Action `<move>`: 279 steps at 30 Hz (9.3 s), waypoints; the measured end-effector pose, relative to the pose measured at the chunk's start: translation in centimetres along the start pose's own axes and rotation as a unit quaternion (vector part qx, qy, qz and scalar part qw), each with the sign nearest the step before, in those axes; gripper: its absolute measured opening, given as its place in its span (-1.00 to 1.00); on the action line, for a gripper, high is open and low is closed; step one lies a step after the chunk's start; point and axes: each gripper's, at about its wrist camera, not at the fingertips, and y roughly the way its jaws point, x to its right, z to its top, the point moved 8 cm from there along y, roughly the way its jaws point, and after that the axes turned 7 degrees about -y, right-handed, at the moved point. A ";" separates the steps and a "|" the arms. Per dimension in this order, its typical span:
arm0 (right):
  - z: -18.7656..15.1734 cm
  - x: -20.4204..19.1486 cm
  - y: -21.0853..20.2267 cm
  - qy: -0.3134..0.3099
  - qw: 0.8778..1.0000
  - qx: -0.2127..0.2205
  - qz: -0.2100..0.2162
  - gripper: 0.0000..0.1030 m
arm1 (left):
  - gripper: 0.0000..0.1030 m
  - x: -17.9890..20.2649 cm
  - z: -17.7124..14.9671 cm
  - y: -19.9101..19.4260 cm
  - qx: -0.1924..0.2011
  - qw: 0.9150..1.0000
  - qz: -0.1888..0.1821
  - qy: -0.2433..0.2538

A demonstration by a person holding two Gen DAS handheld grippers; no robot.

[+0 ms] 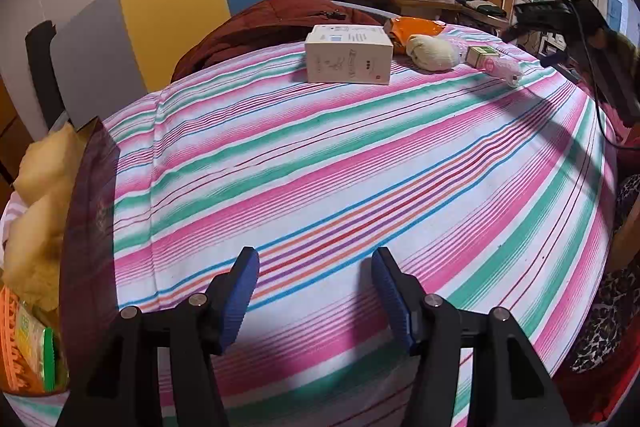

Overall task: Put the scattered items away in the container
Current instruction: 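Move both tools from the gold tray back toward the remaining items, then grasp the cream medicine box with the left tool while the right tool grasps the cream sock, then carry the cream box and cream sock with both tools toward the gold tray, then lower the box and sock into the tray and open both tools, then move both tools from the tray back toward the remaining items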

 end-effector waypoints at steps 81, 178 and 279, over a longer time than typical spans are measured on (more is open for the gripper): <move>0.9 -13.2 1.4 -0.141 0.978 0.022 0.153 1.00 | 0.30 7.2 16.8 11.7 -0.055 0.968 -0.185 0.158; -16.7 -28.2 -2.1 -0.228 0.964 0.112 0.079 0.18 | -0.04 -9.1 1.3 -8.5 0.104 0.989 -0.013 -0.106; -10.1 -20.7 -6.5 -0.170 0.970 0.138 0.106 0.77 | 0.11 -19.0 3.0 -10.7 0.124 0.973 0.152 -0.121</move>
